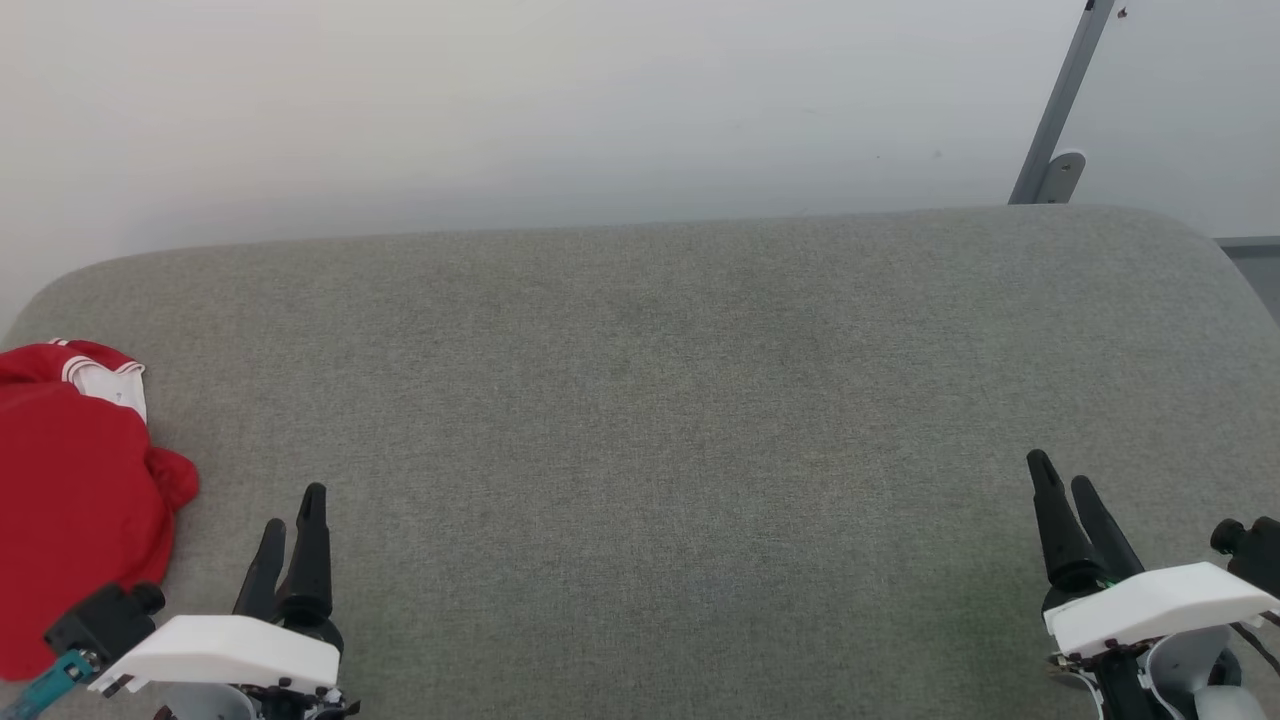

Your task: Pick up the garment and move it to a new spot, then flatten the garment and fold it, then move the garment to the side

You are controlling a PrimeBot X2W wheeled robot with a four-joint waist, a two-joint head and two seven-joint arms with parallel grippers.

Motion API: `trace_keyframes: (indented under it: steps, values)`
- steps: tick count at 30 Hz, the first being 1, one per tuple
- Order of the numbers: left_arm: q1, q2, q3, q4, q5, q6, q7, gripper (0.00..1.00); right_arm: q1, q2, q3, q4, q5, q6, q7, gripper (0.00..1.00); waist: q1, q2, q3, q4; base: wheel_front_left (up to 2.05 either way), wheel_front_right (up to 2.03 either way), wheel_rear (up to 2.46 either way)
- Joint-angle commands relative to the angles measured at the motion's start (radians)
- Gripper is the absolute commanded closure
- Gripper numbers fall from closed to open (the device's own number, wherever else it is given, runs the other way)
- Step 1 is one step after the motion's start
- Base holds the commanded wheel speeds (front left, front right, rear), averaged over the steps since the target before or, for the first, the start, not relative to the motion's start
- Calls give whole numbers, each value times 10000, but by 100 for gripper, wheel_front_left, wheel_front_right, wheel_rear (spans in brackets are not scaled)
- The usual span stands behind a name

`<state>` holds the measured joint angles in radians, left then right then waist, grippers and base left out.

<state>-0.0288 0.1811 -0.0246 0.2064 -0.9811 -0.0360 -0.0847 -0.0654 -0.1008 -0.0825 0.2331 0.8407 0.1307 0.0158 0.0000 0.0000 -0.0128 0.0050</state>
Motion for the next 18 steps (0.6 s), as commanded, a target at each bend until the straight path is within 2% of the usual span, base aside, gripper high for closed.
trace_keyframes:
  steps: [1, 18]
  values:
    - [17, 72, 29, -136, 307, -77, -102, 0, -40, -55, -14, -184, -299, 0, -90, 0, 0, 0, -3, 2, 0, 0, 0]
    - [109, 84, 44, -194, 1954, -318, -569, 0, 59, -133, -8, -430, -2095, 0, -329, 0, 0, 0, -53, 11, 0, 0, 0]
